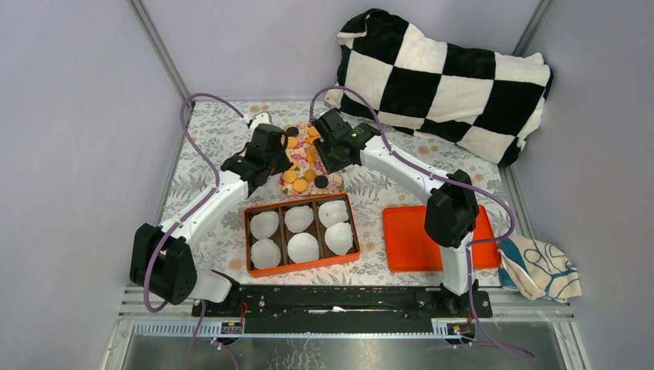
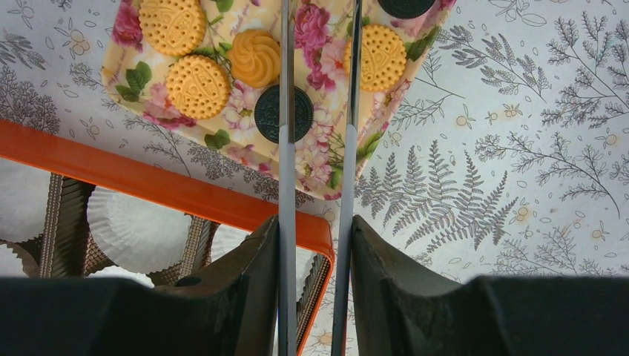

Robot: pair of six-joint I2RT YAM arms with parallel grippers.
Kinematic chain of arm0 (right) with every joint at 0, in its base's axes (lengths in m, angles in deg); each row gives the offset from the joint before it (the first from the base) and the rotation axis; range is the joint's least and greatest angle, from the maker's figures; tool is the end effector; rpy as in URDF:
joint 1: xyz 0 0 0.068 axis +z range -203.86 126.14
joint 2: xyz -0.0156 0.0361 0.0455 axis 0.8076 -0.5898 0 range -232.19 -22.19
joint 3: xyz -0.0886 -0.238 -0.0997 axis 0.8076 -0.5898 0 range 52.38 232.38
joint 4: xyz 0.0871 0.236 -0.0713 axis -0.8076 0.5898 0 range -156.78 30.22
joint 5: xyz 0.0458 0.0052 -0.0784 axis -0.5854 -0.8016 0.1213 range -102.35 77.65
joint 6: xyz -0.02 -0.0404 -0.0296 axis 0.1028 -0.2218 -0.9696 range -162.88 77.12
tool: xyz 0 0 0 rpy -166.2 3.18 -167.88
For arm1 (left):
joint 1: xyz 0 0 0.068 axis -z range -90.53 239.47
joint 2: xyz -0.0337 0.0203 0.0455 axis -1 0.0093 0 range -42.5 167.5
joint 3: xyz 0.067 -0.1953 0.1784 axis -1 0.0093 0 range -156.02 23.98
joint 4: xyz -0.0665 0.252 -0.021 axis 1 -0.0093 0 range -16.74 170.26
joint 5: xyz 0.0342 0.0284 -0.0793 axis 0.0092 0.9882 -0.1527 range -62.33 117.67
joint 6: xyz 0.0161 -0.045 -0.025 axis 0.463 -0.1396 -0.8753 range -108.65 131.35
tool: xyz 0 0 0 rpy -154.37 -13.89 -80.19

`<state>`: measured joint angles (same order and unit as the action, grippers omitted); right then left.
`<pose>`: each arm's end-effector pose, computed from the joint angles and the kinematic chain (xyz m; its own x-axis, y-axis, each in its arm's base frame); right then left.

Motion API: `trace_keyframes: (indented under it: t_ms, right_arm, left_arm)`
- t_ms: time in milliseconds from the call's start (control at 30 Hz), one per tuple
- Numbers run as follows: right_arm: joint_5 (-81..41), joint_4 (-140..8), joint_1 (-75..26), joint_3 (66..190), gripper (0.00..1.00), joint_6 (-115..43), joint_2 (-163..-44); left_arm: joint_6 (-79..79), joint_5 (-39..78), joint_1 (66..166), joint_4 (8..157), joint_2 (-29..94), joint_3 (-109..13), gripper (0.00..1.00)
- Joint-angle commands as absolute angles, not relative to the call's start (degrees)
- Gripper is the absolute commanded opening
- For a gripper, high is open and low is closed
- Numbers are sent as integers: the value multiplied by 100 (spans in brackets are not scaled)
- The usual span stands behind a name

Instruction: Pack the cookies

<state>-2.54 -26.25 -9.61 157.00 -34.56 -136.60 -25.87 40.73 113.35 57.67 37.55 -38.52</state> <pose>0.3269 0.3099 0.2874 -0.6337 -0.4183 -0.6507 -0.5235 0.8512 -0.0374 0.2859 -0.1178 0.2868 -0.6124 -0.3732 -0.6969 -0.1683 0.9229 -0.3464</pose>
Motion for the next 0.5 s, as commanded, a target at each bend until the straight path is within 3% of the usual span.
trace_keyframes:
  t_ms: [0,467]
  right_arm:
    - [-254,-2817,-928,15945,0,-3565,-13439]
    - [-498,-2795,-936,16700,0,-3610,-13780]
  left_arm:
    - [-2561,4029,11284,6044,3835,-3746,20]
    - [-2732,3573,11284,6330,4168,-3606,18]
